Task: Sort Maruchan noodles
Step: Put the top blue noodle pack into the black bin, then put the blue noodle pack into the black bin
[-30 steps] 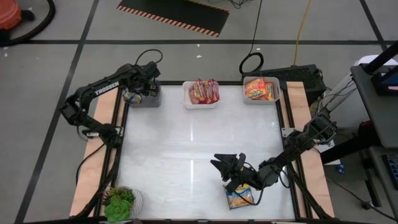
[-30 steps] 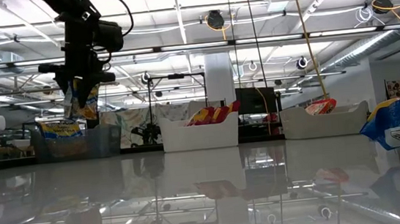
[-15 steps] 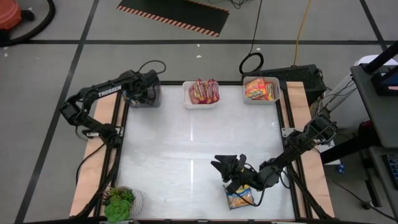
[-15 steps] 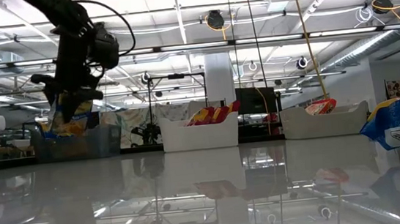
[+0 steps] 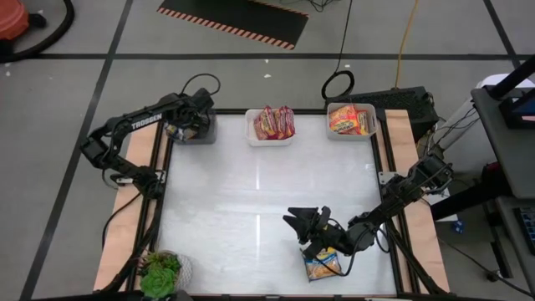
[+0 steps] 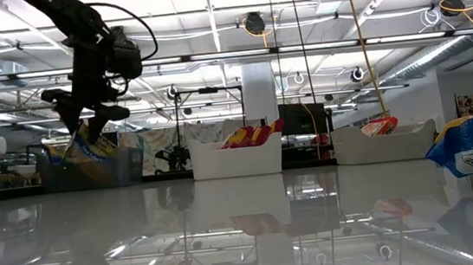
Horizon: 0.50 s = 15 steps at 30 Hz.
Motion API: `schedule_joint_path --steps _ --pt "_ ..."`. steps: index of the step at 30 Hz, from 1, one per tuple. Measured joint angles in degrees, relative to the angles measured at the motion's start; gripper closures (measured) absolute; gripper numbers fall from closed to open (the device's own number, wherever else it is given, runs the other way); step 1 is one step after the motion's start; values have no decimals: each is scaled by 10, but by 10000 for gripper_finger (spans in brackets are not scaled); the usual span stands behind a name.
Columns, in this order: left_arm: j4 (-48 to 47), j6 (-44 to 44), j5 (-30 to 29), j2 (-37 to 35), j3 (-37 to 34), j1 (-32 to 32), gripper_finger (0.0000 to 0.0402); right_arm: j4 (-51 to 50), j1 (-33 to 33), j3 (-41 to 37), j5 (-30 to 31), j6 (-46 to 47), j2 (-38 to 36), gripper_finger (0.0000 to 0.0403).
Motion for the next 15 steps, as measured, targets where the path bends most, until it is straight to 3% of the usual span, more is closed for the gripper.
schedule_joint_path --steps 7,15 --pt "-18 12 34 -7 0 3 174 0 0 0 0 0 0 122" --pt "-66 35 36 -77 27 10 174 0 0 0 0 5 0 122"
